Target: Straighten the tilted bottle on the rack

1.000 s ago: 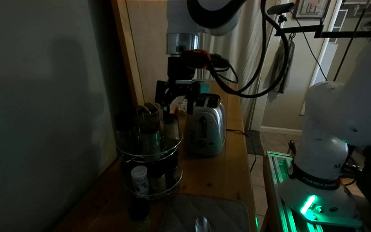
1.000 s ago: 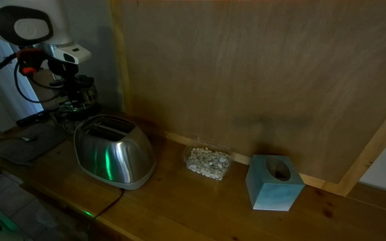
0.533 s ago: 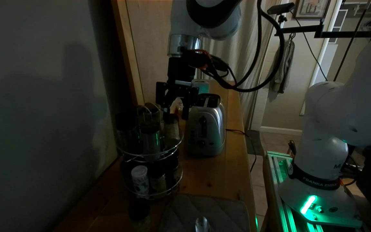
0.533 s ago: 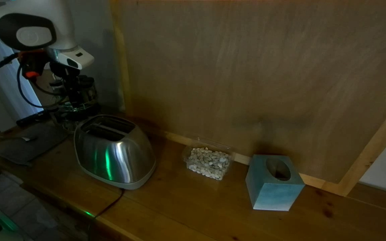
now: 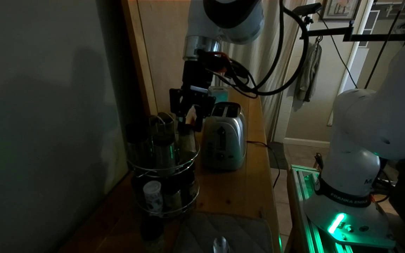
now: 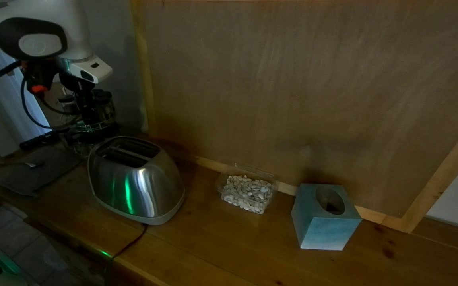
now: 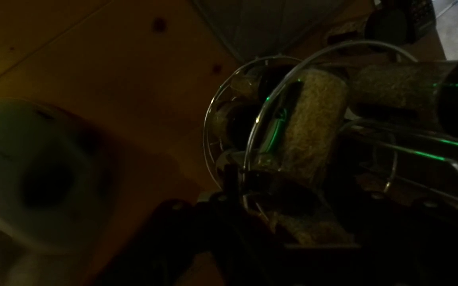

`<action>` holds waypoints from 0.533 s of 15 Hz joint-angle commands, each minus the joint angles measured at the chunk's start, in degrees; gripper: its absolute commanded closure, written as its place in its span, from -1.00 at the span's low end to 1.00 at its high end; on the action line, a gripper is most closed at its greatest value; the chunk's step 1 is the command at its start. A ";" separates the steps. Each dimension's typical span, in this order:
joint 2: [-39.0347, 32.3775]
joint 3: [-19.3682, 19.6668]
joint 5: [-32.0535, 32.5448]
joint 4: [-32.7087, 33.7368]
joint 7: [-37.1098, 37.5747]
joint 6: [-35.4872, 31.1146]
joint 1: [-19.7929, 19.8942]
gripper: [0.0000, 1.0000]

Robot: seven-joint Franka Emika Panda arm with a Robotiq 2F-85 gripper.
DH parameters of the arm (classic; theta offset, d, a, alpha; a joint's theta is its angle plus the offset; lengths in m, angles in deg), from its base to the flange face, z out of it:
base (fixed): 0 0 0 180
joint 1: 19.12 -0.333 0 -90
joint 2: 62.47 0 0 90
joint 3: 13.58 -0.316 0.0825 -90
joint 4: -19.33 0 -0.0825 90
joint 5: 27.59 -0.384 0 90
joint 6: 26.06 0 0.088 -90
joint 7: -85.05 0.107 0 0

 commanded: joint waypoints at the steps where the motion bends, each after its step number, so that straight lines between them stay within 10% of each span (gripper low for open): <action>1: 0.09 0.37 -1.81 -0.95 -2.14 -0.81 -0.04 -0.81; 3: -0.08 0.28 -1.71 -1.00 -2.30 -0.88 -0.04 -1.00; 4: -0.13 0.28 -1.71 -1.01 -2.42 -0.90 -0.05 -0.53; 8: -0.17 0.26 -1.75 -1.08 -2.66 -1.09 -0.06 -0.06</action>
